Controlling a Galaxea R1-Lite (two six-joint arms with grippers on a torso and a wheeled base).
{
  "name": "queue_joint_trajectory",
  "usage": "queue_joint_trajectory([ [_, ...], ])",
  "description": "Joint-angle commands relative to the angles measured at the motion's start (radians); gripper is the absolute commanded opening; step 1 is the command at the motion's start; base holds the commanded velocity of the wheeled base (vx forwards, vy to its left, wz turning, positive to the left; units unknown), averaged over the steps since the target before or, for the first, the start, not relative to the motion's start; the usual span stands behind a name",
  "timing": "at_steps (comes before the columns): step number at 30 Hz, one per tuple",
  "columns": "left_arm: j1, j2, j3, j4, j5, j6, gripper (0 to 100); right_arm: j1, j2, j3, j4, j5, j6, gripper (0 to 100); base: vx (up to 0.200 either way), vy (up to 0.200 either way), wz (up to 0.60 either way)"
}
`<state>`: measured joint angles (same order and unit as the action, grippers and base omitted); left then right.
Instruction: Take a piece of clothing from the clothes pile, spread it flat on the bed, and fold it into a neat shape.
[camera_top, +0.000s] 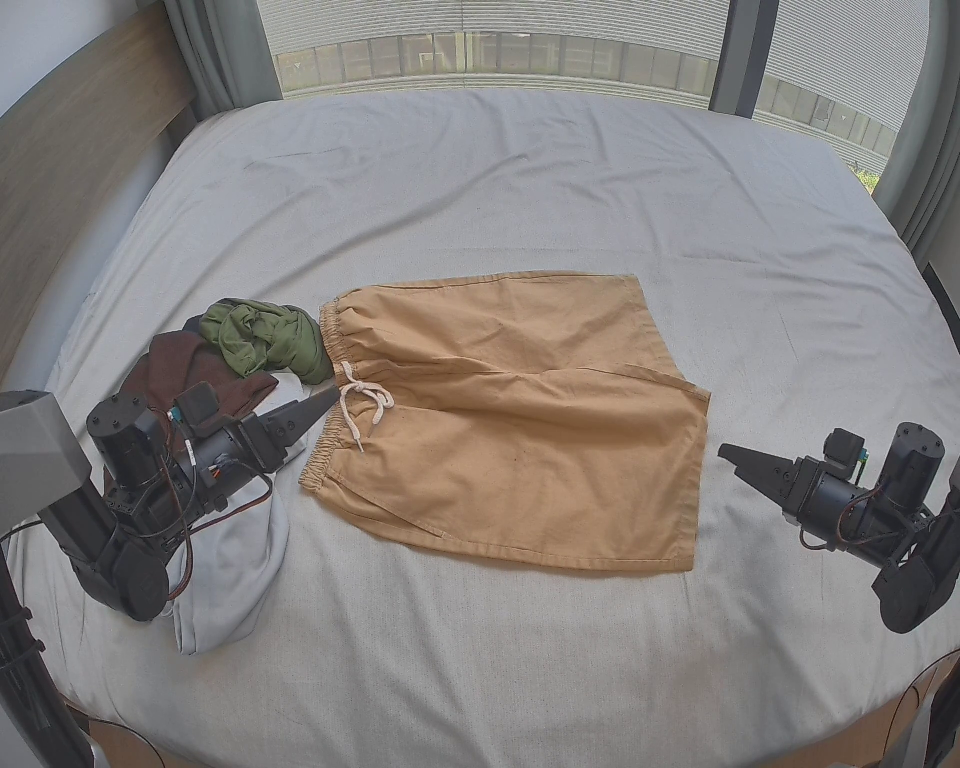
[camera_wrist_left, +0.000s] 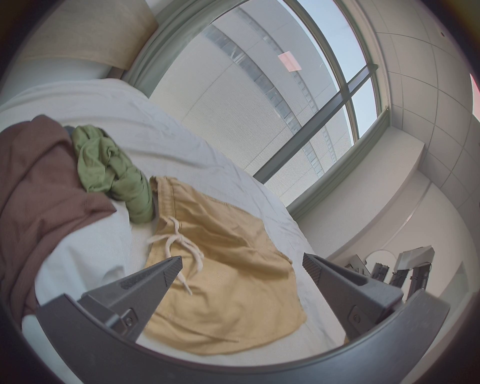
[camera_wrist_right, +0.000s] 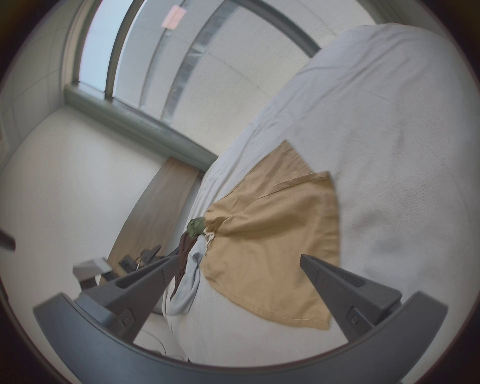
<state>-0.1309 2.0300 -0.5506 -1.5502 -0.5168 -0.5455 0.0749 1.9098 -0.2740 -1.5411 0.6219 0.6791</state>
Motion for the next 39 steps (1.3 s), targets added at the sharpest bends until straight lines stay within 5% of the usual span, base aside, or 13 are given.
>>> queue_joint_trajectory([
  [1,0.051,0.004,0.069,0.001,-0.057,-0.001,100,0.085,0.032,-0.043,-0.001,0.038,-0.079,100,0.0,0.0,0.0],
  [6,0.051,0.012,0.14,0.002,-0.072,-0.004,100,0.114,0.048,-0.071,-0.001,0.038,-0.161,100,0.0,0.0,0.0],
  [14,0.048,0.115,0.115,0.002,-0.058,-0.005,100,0.052,0.078,-0.045,-0.001,0.039,-0.201,100,0.0,0.0,0.0],
  [39,0.08,0.274,0.006,0.002,-0.02,-0.011,100,0.052,0.115,-0.047,-0.001,0.033,-0.204,100,0.0,0.0,0.0],
])
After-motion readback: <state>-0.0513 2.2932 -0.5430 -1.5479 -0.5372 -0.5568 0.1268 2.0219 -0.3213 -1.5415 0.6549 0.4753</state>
